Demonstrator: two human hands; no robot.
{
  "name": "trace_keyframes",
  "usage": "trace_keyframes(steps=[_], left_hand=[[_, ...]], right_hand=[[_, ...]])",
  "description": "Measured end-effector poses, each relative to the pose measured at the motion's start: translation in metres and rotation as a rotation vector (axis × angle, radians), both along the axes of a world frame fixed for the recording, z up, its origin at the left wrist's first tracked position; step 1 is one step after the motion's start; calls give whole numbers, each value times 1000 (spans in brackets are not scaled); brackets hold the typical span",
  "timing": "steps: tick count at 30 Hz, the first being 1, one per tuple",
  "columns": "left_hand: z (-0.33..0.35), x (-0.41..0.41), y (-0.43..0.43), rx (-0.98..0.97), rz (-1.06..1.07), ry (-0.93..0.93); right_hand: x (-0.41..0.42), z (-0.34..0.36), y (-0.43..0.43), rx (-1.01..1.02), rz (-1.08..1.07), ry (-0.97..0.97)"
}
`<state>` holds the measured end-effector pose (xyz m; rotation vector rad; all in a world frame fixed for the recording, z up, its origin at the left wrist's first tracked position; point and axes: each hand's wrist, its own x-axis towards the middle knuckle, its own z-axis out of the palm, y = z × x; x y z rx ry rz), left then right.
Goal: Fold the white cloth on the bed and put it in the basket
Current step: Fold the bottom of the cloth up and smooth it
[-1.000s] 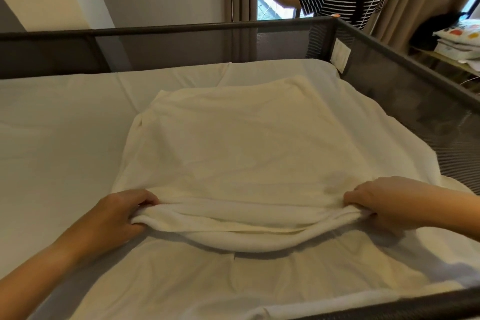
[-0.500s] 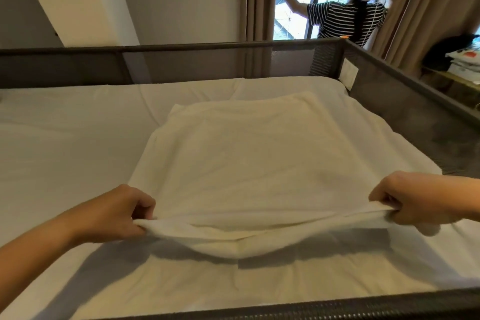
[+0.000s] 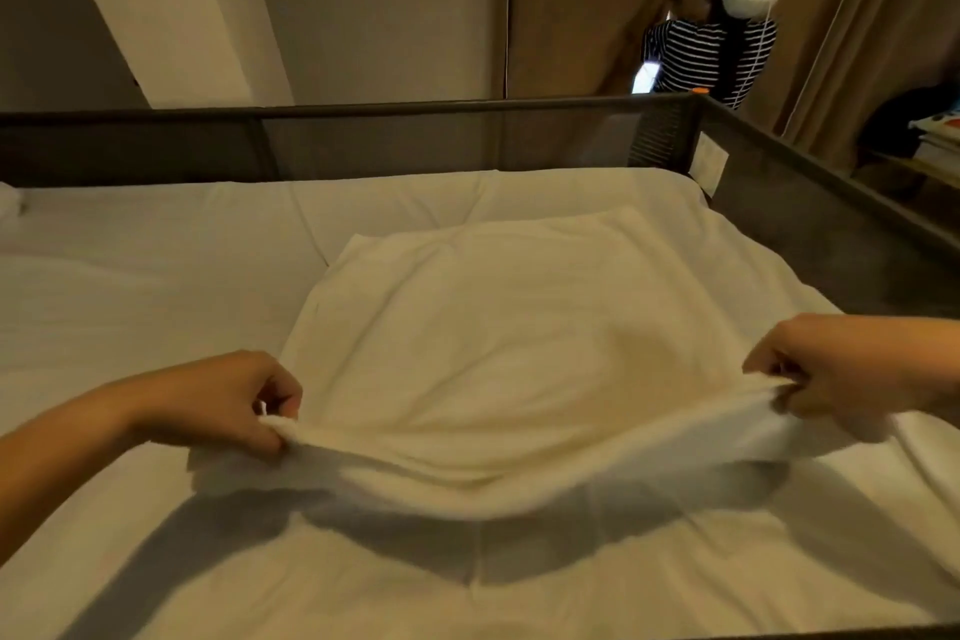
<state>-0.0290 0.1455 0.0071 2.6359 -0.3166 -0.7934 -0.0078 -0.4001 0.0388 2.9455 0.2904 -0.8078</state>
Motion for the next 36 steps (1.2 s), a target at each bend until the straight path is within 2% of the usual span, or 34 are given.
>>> trace_keyframes(steps=[6,13,24,36], left_hand=[[11,66,21,-48,91,-218],[13,151,24,-43,254,-428],[-24,276,24,-43,452,-648],[-79,335,28,-1,460,-532]], right_hand=[[59,21,-1,97,61,-312],[149,14,0,50,22,-564],[261,-17,25,176,-115,-628],[316,-60,49,104,-267,-632]])
